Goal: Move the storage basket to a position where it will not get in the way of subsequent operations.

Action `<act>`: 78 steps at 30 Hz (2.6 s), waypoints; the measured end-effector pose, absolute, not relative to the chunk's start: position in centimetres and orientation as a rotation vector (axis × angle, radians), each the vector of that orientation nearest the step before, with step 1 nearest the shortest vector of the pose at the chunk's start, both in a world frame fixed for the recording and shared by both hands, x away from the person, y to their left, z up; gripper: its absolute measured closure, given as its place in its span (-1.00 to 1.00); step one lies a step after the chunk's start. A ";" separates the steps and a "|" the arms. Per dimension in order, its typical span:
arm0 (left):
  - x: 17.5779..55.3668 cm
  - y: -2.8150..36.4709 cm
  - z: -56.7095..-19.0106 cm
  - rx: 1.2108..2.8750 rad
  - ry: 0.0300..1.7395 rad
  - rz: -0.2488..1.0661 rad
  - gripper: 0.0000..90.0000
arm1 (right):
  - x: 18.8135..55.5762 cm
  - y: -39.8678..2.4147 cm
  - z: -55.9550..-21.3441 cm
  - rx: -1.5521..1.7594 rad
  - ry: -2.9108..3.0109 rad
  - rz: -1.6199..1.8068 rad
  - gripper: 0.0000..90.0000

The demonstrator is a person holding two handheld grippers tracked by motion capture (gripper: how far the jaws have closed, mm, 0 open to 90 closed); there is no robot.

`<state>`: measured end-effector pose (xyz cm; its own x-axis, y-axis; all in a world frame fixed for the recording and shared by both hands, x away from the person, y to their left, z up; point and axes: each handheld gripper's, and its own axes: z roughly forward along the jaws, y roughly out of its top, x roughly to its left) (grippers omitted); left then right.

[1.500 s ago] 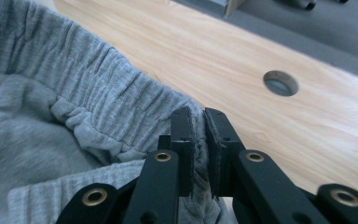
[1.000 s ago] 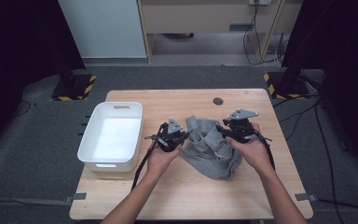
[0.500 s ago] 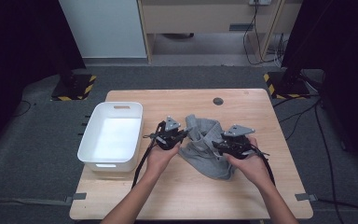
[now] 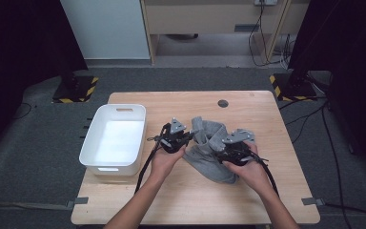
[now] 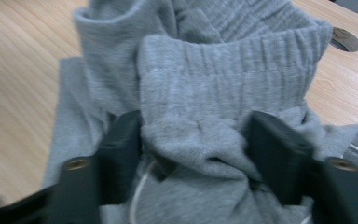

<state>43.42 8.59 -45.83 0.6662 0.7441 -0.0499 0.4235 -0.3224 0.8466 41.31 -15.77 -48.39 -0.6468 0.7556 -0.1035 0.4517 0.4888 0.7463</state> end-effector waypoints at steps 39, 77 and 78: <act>43.4 8.9 -45.1 1.974 0.875 0.476 0.91 | 43.9 -21.1 -44.9 1.167 2.123 1.075 0.04; 43.5 8.8 -48.1 2.063 0.923 0.424 0.70 | 42.9 -22.0 -47.2 1.200 2.218 1.037 0.90; 43.5 8.8 -48.1 2.055 0.934 0.425 0.67 | 42.9 -22.0 -47.2 1.199 2.219 1.038 0.89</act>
<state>43.52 8.81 -48.14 0.6679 0.7436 -0.0289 0.4673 -0.3888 0.7940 42.90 -22.03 -47.16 -0.5455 0.8381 -0.0070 0.5319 0.3526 0.7699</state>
